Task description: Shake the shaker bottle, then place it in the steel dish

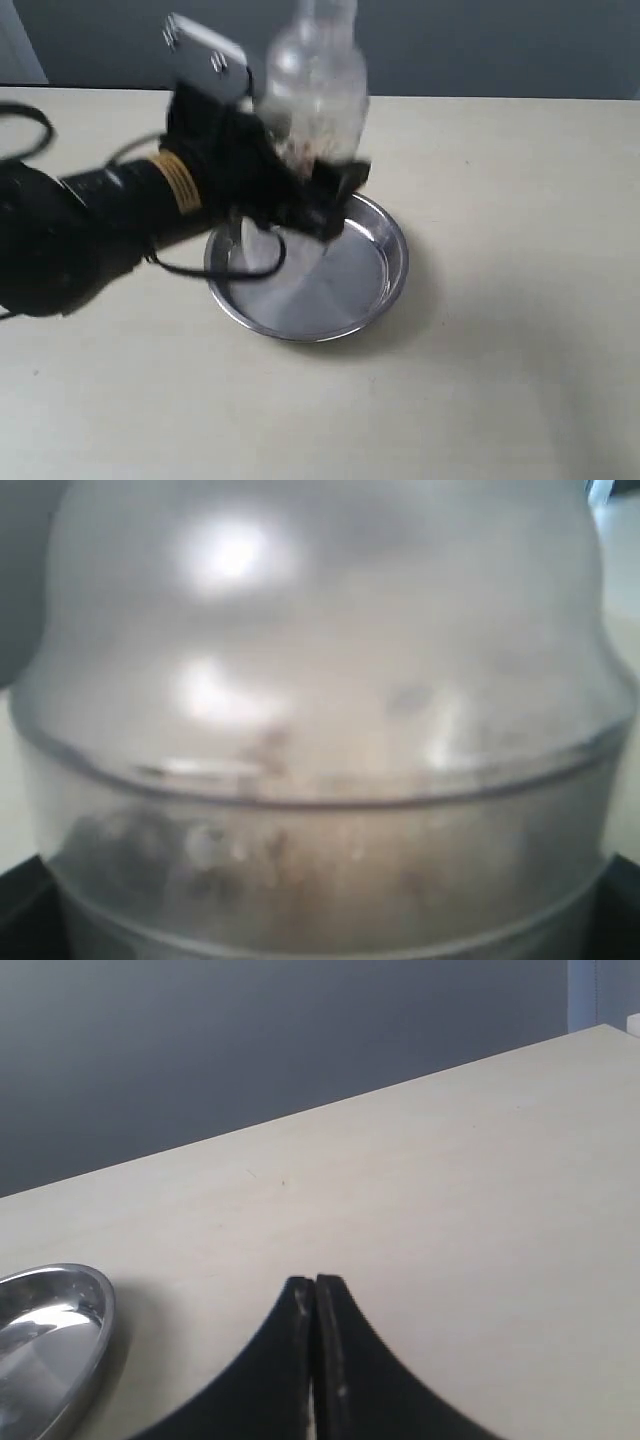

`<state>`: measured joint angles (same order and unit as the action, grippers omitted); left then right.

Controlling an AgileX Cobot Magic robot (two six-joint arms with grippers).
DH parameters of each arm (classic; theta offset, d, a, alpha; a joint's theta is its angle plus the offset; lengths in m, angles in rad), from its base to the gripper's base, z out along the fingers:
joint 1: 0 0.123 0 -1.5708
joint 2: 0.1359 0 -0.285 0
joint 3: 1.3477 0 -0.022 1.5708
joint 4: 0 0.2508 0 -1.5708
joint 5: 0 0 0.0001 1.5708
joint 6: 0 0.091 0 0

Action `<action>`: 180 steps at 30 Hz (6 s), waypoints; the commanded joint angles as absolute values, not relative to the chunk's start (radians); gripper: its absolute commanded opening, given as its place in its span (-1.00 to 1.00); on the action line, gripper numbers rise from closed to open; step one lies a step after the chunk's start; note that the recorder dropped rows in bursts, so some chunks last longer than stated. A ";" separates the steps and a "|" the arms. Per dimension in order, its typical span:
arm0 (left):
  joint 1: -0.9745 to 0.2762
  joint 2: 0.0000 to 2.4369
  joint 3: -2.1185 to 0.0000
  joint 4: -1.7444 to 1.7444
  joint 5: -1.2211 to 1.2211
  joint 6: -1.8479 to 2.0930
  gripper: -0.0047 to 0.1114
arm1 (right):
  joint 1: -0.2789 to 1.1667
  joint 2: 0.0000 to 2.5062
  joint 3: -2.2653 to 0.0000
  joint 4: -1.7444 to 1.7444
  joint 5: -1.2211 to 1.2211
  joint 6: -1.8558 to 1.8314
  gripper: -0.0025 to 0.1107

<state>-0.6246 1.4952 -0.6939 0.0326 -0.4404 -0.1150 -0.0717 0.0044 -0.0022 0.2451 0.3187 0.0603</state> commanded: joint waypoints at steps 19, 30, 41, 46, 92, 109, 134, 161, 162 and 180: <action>-0.616 1.499 -0.619 -0.119 -0.599 -0.019 -0.91 | -0.069 0.000 0.000 0.242 0.308 0.057 -0.97; -0.635 1.400 -0.693 -0.026 -0.625 -0.044 -0.91 | -0.069 0.000 0.000 0.242 0.308 0.057 -0.97; -0.669 1.377 -0.708 0.060 -0.639 -0.064 -0.91 | -0.069 0.000 0.000 0.240 0.308 0.057 -0.97; -0.631 1.421 -0.707 -0.172 -0.379 0.135 -0.91 | -0.069 0.000 0.000 0.240 0.308 0.057 -0.97; -0.588 1.498 -0.770 -0.125 -0.537 0.069 -0.91 | -0.069 0.000 0.000 0.242 0.308 0.057 -0.97; -0.570 1.453 -0.722 -0.022 -0.362 -0.029 -0.91 | -0.069 0.000 0.000 0.242 0.308 0.057 -0.97; -0.566 1.588 -0.677 0.036 -0.429 -0.156 -0.91 | -0.069 0.000 0.000 0.238 0.308 0.057 -0.97; -0.629 1.485 -0.648 -0.058 -0.643 -0.036 -0.91 | -0.069 0.000 0.000 0.244 0.308 0.057 -0.97; -0.623 1.454 -0.658 -0.043 -0.686 0.025 -0.91 | -0.069 0.000 0.000 0.244 0.308 0.057 -0.97; -0.607 1.500 -0.666 -0.048 -0.593 0.064 -0.91 | -0.069 0.000 0.000 0.244 0.308 0.057 -0.97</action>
